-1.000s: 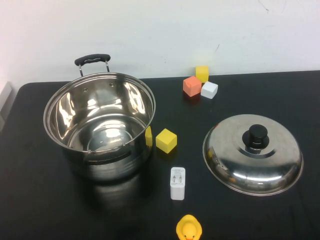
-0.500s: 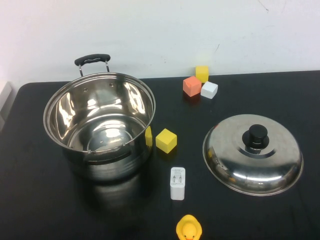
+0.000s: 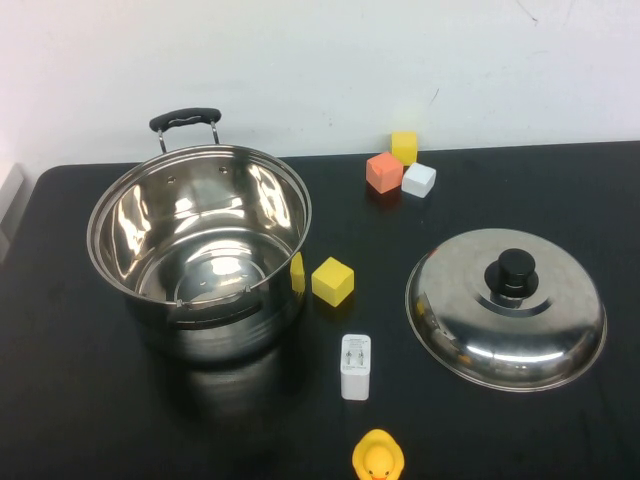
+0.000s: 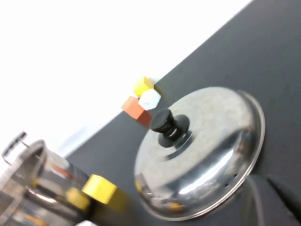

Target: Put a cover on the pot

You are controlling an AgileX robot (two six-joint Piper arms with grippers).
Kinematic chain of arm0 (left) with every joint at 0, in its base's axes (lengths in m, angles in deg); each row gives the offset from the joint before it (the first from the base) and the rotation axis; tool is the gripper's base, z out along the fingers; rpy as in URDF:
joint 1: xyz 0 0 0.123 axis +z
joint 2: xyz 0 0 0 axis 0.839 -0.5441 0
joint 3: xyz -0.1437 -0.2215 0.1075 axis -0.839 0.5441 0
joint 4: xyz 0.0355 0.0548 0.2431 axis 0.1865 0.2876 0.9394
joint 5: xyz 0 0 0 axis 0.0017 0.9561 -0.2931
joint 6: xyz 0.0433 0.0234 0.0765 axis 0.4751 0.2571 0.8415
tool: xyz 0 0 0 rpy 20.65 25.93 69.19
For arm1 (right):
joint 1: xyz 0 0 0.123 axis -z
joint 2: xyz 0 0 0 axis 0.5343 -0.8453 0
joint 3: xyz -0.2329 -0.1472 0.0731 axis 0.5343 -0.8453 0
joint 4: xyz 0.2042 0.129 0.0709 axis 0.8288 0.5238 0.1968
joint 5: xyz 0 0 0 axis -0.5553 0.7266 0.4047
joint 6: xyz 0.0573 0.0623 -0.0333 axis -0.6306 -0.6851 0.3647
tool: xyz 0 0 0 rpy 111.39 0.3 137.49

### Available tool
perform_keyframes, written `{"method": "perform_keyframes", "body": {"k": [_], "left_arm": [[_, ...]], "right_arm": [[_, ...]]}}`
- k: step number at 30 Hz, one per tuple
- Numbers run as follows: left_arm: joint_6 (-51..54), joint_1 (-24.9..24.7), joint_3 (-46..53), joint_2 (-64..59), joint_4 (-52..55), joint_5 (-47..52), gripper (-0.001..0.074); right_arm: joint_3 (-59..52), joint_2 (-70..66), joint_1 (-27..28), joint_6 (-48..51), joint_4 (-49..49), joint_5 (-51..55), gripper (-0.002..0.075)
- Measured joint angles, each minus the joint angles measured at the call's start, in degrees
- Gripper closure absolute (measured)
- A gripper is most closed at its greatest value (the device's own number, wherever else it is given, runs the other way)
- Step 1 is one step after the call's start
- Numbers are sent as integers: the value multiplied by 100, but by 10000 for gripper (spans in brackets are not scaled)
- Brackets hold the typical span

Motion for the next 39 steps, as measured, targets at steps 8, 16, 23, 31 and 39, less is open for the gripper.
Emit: {"method": "perform_keyframes", "body": {"k": [8,16,23,31,39], "left_arm": [[0,0,0,0,0,0,737],[0,0,0,0,0,0,737],[0,0,0,0,0,0,737],[0,0,0,0,0,0,737],[0,0,0,0,0,0,737]], "right_arm": [[13,0,0,1892,23,-77,717],[1366,-588,0,4228,235,317,717],[2348,-2315,0,6509,1615,500,716],[2741,-3747,-663,4883,227,-589,560],[2754,-5424,-2204,3939,-700,-3545,220]]}}
